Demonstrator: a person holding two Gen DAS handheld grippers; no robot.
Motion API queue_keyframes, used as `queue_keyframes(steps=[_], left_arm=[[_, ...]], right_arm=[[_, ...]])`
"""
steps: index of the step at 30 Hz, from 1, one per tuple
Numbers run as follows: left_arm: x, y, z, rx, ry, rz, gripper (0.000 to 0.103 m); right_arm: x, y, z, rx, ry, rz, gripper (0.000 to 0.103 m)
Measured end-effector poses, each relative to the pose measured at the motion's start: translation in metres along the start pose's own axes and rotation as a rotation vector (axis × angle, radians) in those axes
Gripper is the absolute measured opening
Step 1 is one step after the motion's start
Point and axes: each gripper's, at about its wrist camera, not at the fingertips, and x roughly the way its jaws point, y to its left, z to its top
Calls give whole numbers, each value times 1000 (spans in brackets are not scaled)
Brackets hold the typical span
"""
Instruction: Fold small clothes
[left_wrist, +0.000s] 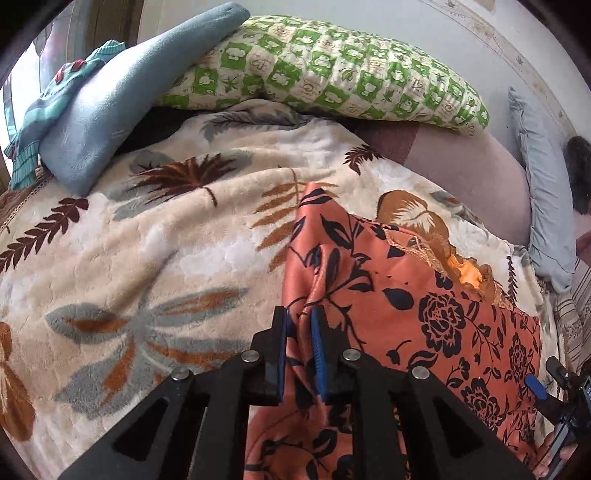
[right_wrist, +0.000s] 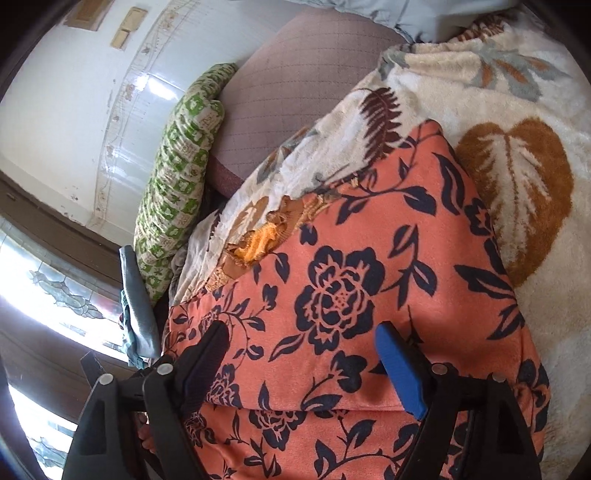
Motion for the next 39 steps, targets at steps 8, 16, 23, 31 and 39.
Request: queue_keyframes(steps=[8, 16, 23, 31, 39], left_arm=[[-25, -4, 2, 40, -103, -10, 14], [7, -46, -15, 178, 25, -94, 28], [17, -25, -15, 71, 61, -136, 28], [-3, -35, -11, 110, 14, -166, 30], [14, -37, -20, 155, 85, -94, 32]], right_arm=[[42, 40, -30, -231, 125, -97, 55], [17, 21, -6, -140, 51, -92, 53], [3, -37, 27, 43, 45, -131, 55], [-2, -8, 22, -1, 136, -10, 55], [39, 38, -24, -249, 356, -27, 55]])
